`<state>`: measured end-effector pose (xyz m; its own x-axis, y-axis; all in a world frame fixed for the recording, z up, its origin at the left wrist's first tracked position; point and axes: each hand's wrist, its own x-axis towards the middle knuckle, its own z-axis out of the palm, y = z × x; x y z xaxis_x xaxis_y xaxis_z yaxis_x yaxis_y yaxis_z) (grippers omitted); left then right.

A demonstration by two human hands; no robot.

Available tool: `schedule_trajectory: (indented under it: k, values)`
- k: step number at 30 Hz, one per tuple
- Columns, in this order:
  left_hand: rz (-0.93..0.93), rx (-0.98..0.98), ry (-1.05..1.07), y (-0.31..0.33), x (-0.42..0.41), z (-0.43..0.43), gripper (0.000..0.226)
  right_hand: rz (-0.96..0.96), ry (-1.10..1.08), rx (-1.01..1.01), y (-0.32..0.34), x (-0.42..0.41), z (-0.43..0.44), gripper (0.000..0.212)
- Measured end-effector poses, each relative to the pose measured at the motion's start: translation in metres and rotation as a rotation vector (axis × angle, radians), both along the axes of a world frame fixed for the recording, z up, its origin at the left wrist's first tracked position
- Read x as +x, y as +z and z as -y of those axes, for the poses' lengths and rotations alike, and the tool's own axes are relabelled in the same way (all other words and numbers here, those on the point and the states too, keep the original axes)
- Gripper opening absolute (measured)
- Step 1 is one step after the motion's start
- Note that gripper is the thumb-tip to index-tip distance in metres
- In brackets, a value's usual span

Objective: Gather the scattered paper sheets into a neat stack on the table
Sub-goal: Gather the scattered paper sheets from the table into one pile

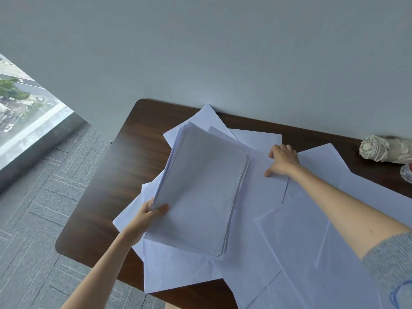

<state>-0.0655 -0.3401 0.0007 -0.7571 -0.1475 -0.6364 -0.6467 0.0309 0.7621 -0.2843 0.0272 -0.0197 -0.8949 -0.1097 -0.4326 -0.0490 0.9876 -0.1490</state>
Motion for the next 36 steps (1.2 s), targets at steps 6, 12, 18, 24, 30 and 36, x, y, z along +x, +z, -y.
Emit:
schedule_trajectory:
  k: [6,12,18,24,30,36]
  values:
    - [0.016,0.011,0.024,-0.001,0.001,0.003,0.024,0.003,-0.106,-0.188,-0.002,-0.003,0.006,0.041]
    - [0.027,0.033,0.119,-0.002,0.006,0.008,0.038,-0.068,-0.254,-0.476,0.007,-0.004,0.019,0.006]
    - [0.023,0.096,0.210,-0.010,0.012,0.005,0.015,-0.121,-0.350,-0.562,0.020,0.003,0.022,0.009]
    - [0.022,0.113,0.257,-0.017,0.016,-0.008,0.015,-0.197,-0.514,-0.619,0.028,0.026,-0.001,0.003]
    - [0.028,0.132,0.288,-0.020,0.015,-0.025,0.016,-0.419,-0.573,-0.638,0.059,0.045,-0.016,0.003]
    - [0.054,0.136,0.266,-0.021,0.011,-0.035,0.018,-0.661,-0.654,-0.774,0.093,0.061,-0.024,0.004]
